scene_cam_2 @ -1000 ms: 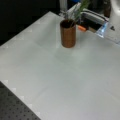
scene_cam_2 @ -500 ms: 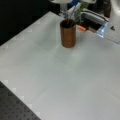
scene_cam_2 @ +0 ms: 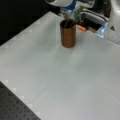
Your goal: Flower insertion into a vase
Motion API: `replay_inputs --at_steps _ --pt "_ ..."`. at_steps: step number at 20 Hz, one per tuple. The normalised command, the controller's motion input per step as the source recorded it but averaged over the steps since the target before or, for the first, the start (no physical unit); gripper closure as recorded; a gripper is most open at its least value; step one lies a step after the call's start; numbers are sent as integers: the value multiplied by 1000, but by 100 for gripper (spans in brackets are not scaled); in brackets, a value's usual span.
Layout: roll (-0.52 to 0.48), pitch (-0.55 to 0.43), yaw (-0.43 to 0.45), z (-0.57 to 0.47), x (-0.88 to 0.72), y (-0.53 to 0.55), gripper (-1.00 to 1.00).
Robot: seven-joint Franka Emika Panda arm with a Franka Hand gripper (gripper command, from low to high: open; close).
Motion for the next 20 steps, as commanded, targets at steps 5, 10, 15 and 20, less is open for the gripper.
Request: replay_inputs --at_steps 5,10,15,20 --pt "73 79 -96 -473 502 88 100" --pt "-1 81 -134 -220 402 49 100" --pt "-26 78 -156 43 235 46 -100" --pt "11 57 -199 89 149 41 -100"
